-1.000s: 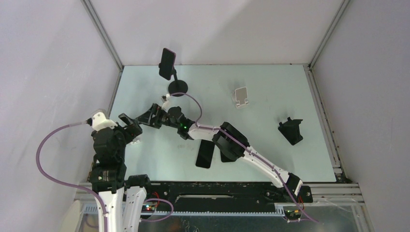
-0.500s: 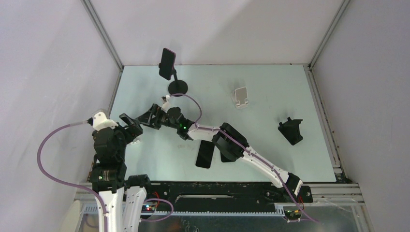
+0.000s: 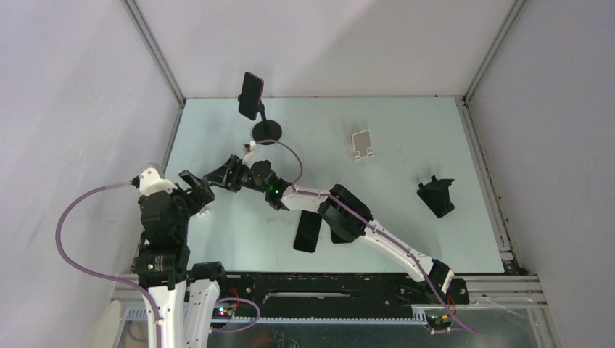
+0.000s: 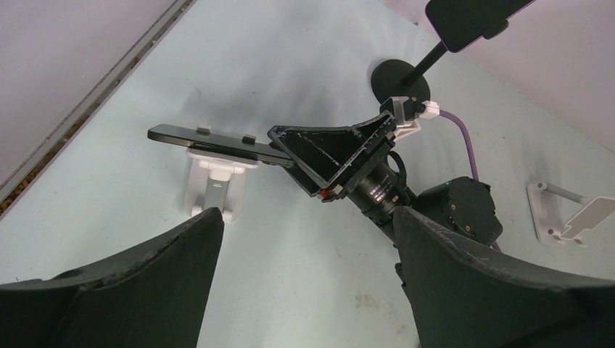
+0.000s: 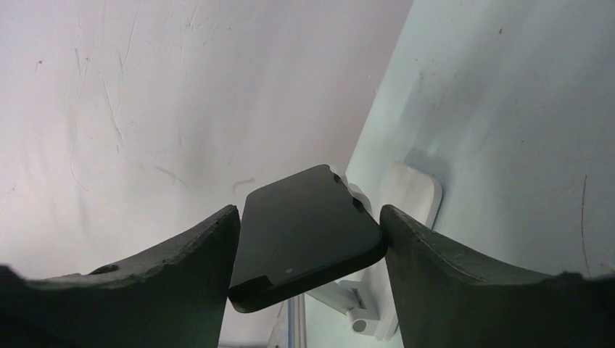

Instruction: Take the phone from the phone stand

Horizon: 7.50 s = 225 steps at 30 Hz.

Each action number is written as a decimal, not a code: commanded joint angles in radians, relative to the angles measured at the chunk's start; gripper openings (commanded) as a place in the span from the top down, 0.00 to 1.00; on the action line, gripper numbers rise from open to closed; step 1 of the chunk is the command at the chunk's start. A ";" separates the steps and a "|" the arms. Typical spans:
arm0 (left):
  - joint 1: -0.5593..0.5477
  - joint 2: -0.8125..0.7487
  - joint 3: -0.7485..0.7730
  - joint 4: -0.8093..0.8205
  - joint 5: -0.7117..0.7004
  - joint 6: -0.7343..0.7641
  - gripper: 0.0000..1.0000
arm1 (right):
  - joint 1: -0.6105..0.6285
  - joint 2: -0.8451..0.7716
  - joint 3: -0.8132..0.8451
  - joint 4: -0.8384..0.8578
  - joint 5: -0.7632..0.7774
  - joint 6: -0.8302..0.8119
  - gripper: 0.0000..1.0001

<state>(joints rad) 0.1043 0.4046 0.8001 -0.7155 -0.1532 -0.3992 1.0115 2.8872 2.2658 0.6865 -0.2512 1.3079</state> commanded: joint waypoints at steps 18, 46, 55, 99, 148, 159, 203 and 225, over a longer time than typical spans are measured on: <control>0.009 0.001 -0.002 0.037 0.011 0.023 0.05 | -0.004 -0.027 -0.037 0.104 0.041 -0.002 0.29; 0.009 0.009 -0.004 0.040 0.023 0.026 0.05 | -0.028 -0.045 -0.087 0.223 -0.113 -0.075 0.04; 0.009 0.011 -0.004 0.041 0.024 0.025 0.05 | -0.035 -0.043 -0.096 0.250 -0.122 -0.065 0.07; 0.008 0.008 -0.006 0.043 0.025 0.026 0.05 | -0.025 -0.012 -0.025 0.237 -0.140 -0.080 0.29; 0.008 0.010 -0.007 0.044 0.030 0.028 0.05 | -0.052 -0.017 0.041 0.161 -0.232 -0.129 0.05; 0.009 0.013 -0.007 0.047 0.033 0.028 0.05 | -0.066 -0.016 0.040 0.146 -0.266 -0.119 0.14; 0.009 0.018 -0.009 0.048 0.038 0.030 0.05 | -0.099 -0.118 -0.175 0.288 -0.287 -0.164 0.37; 0.009 0.016 -0.009 0.048 0.038 0.030 0.05 | -0.120 -0.184 -0.312 0.365 -0.319 -0.178 0.30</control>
<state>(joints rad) 0.1043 0.4126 0.8001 -0.6979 -0.1265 -0.3912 0.9035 2.7651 1.9392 0.9977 -0.5720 1.1580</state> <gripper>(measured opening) 0.952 0.717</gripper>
